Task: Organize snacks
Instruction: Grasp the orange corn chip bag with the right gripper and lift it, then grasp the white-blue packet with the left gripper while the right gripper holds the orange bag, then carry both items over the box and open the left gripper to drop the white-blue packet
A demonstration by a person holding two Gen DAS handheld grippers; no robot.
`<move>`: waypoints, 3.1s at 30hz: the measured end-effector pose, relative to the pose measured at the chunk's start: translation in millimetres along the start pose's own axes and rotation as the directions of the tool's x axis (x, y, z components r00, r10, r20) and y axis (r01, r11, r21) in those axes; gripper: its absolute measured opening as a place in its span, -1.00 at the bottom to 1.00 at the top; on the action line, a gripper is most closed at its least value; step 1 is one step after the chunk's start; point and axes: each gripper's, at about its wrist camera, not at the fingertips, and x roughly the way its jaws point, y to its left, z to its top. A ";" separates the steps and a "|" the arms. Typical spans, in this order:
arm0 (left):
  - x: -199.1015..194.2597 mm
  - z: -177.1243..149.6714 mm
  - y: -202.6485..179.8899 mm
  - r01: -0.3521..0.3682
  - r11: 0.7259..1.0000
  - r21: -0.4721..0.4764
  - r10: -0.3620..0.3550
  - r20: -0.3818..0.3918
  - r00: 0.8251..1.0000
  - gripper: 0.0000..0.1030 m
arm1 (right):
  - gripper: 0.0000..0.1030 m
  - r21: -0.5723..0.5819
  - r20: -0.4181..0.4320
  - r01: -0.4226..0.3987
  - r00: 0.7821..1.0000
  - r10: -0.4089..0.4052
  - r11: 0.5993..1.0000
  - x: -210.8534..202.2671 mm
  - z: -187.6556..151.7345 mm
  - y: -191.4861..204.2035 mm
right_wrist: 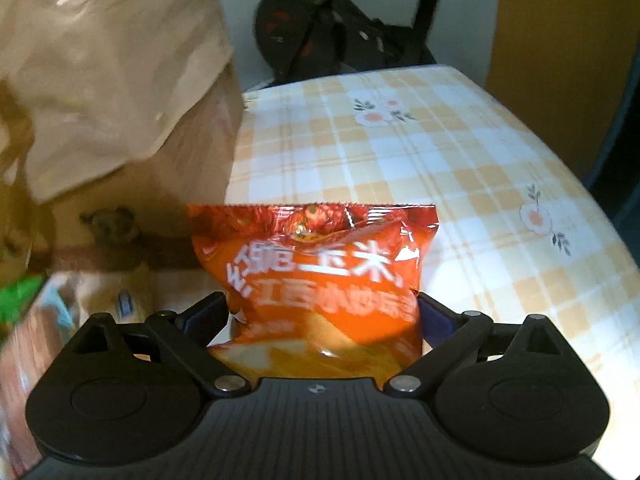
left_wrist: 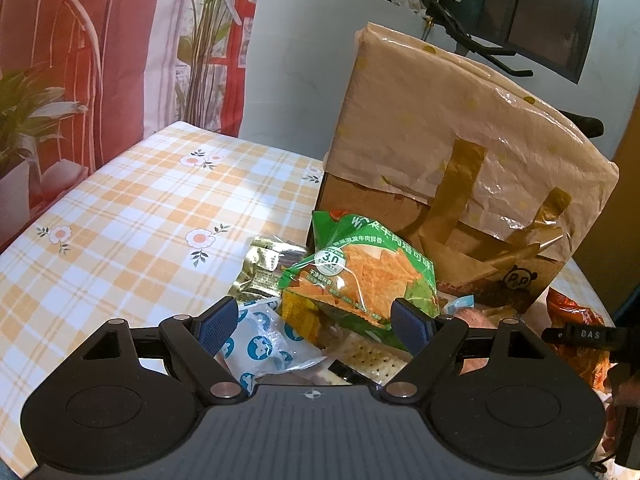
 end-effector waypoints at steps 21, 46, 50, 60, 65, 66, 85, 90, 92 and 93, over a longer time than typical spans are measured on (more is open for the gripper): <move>7.8 6.7 13.8 -0.013 0.998 -0.069 0.014 0.007 1.000 0.65 | 0.78 -0.269 0.187 -0.137 0.964 0.191 0.953 -12.8 -37.0 3.9; 32.4 -5.8 27.8 -0.153 0.985 -0.080 0.146 -0.085 0.986 0.56 | 0.78 -0.259 0.185 -0.151 0.962 0.202 0.954 -13.9 -38.4 0.4; 43.4 -9.3 28.8 -0.168 0.982 -0.090 0.159 -0.096 0.983 0.57 | 0.78 -0.258 0.183 -0.151 0.962 0.202 0.954 -13.7 -38.5 0.6; 25.8 -12.2 48.5 -0.183 0.967 -0.175 0.168 -0.100 0.981 0.04 | 0.78 -0.255 0.181 -0.153 0.962 0.202 0.955 -13.3 -38.1 1.3; 34.2 -10.3 48.8 -0.196 0.966 -0.167 0.181 -0.101 0.978 0.27 | 0.78 -0.255 0.180 -0.153 0.963 0.202 0.955 -13.2 -37.9 1.2; 36.1 -11.3 49.4 -0.195 0.967 -0.162 0.181 -0.097 0.979 0.33 | 0.78 -0.255 0.180 -0.153 0.963 0.202 0.955 -13.2 -37.8 1.0; -6.9 7.0 43.2 -0.181 0.979 -0.089 0.186 0.058 0.981 -0.06 | 0.76 -0.188 0.216 -0.187 0.950 0.226 0.964 -20.9 -39.0 -9.5; -23.6 23.0 36.7 -0.181 0.982 -0.055 0.187 0.148 0.971 -0.06 | 0.75 -0.155 0.242 -0.220 0.937 0.253 0.963 -39.8 -43.0 -20.3; -28.0 29.2 30.3 -0.172 0.985 -0.036 0.175 0.172 0.969 -0.06 | 0.75 -0.186 0.258 -0.213 0.931 0.257 0.959 -51.0 -43.9 -19.7; -30.1 31.4 26.6 -0.164 0.986 -0.024 0.166 0.181 0.969 -0.06 | 0.75 -0.194 0.269 -0.215 0.927 0.263 0.957 -57.0 -43.2 -19.4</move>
